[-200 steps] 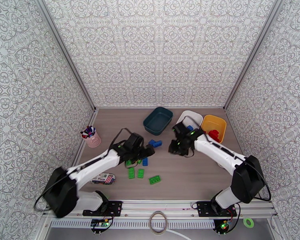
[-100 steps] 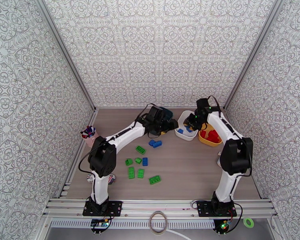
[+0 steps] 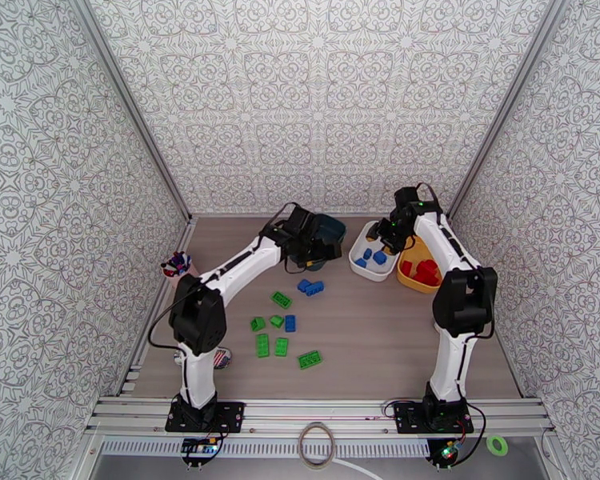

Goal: Sort the legos into containers by color

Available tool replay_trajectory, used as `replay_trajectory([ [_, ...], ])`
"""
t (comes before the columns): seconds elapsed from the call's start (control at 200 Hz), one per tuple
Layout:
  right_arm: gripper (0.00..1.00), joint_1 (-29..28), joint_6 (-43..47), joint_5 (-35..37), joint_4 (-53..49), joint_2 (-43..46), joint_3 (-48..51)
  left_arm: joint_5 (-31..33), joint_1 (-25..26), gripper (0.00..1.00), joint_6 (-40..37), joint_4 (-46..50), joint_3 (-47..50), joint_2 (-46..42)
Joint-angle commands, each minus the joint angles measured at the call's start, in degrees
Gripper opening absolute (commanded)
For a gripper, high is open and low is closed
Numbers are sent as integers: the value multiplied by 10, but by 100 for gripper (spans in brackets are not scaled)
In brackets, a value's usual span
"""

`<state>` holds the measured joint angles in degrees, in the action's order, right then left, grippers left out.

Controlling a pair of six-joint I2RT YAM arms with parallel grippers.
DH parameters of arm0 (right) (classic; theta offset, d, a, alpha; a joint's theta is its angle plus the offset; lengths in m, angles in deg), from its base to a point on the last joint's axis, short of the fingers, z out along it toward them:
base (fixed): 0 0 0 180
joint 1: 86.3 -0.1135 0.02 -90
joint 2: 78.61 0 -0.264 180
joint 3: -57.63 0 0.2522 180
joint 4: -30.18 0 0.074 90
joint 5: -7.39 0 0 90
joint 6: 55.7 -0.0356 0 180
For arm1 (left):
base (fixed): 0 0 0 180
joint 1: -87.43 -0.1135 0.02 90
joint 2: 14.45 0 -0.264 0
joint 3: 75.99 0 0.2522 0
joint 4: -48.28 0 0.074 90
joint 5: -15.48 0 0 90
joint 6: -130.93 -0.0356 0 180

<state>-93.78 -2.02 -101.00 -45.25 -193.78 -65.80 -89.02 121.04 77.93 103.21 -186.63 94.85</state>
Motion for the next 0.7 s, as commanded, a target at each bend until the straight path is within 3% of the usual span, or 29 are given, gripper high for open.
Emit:
replay_trajectory([
  [0.0, 58, -33, 24, 19, -23, 48, 23, 79, 5, 93, -15, 47, 62, -68],
  [0.37, 61, -234, -28, 72, 42, 102, 167, 155, -24, 94, 94, 23, 324, -280],
  [0.695, 61, -377, -65, 84, 47, 21, 125, 145, -86, 95, 135, 42, 446, -414],
])
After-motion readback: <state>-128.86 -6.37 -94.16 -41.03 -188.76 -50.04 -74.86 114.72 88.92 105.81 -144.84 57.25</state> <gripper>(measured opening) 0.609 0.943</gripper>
